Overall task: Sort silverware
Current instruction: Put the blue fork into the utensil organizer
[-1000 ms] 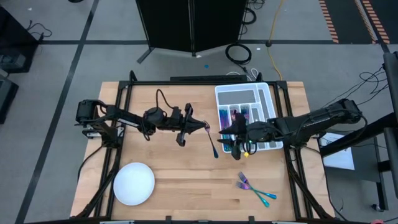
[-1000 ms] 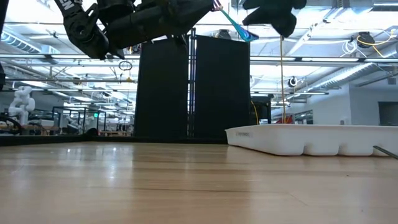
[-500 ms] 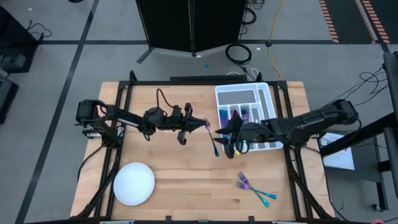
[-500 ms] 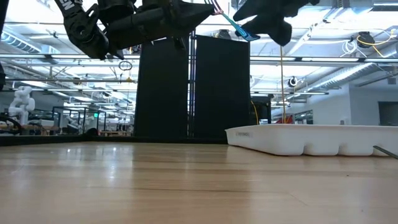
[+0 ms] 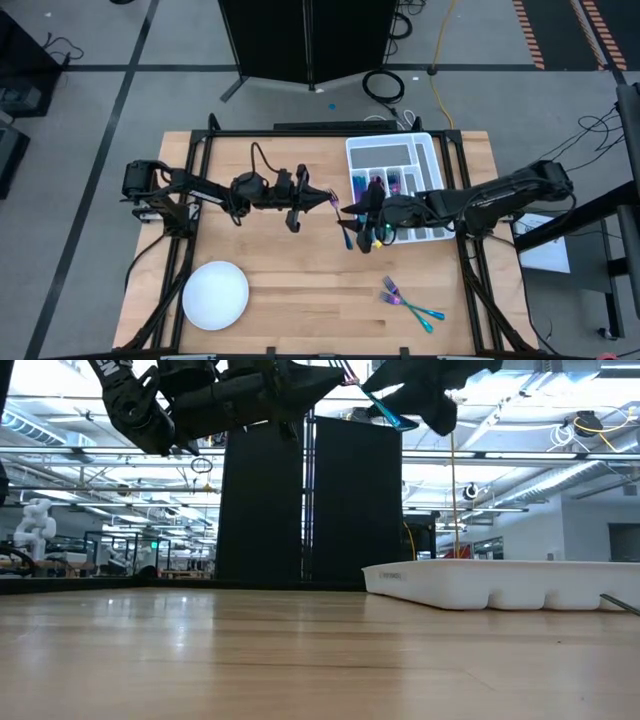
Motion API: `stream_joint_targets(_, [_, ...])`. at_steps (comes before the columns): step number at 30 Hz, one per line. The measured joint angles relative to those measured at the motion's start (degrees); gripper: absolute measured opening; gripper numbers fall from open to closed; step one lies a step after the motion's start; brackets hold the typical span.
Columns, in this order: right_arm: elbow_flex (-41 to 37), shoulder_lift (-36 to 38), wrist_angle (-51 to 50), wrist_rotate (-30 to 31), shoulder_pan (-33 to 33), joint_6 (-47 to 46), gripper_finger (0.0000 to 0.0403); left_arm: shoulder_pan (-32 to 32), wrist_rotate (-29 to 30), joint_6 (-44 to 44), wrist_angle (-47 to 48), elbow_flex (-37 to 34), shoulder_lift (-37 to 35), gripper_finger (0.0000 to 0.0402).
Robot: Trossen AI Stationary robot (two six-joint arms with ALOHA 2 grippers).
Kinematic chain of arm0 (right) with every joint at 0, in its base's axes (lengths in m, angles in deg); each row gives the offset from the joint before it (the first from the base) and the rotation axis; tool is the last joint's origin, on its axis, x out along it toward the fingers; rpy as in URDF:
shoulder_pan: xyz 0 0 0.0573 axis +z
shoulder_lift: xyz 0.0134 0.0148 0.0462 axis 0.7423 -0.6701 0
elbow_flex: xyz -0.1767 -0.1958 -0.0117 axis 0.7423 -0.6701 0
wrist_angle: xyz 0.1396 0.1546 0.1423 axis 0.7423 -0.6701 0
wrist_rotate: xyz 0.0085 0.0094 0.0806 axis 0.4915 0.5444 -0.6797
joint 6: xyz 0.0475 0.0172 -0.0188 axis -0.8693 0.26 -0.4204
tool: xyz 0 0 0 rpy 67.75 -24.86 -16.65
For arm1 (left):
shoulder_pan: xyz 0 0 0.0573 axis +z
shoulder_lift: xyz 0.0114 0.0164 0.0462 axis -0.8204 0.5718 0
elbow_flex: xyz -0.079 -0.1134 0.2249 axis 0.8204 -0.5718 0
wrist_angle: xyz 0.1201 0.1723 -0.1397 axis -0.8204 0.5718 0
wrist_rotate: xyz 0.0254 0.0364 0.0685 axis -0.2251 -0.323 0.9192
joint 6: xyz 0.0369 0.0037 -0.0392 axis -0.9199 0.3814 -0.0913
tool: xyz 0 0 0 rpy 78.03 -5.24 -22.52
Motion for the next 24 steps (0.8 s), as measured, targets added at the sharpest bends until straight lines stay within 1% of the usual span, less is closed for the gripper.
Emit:
stream_joint_targets(6, [-0.04, -1.48, 4.24, -5.39, -2.16, 0.71, 0.0154, -0.02, 0.53, -0.47, -0.11, 0.02, 0.00, 0.0000])
stream_joint_targets(8, [-0.04, -2.05, 4.19, -5.87, -2.58, 0.67, 0.0148, -0.02, 0.55, -0.48, -0.02, 0.02, 0.00, 0.0000])
stream_joint_targets(11, [-0.04, -2.22, 3.40, -5.92, -2.96, 0.63, 0.0116, -0.02, 0.59, -0.56, 0.09, 0.02, 0.00, 0.0000])
stream_joint_targets(16, [-0.04, -1.86, 2.98, -6.00, -3.19, 0.81, 0.0019, 0.02, 0.81, -2.13, 0.54, 0.02, 0.00, 0.0000])
stream_joint_targets(17, [-0.04, -1.77, 3.00, -5.89, -3.20, 0.76, 0.0011, 0.02, 0.78, -2.55, 0.46, 0.04, 0.00, 0.0000])
stream_joint_targets(20, [-0.04, -1.53, 2.87, -5.91, -3.24, 0.63, 0.0006, 0.00, 0.74, -3.49, 0.43, 0.07, 0.00, 0.0002])
stream_joint_targets(22, [-0.04, -1.42, 2.75, -5.96, -3.24, 0.63, 0.0003, -0.04, 0.72, -3.54, 0.33, 0.07, -0.02, 0.0012])
stream_joint_targets(24, [-0.05, -1.13, 2.29, -5.96, -3.24, 0.53, 0.0002, -0.21, 0.49, -4.10, 0.60, 0.07, -0.02, 0.0030])
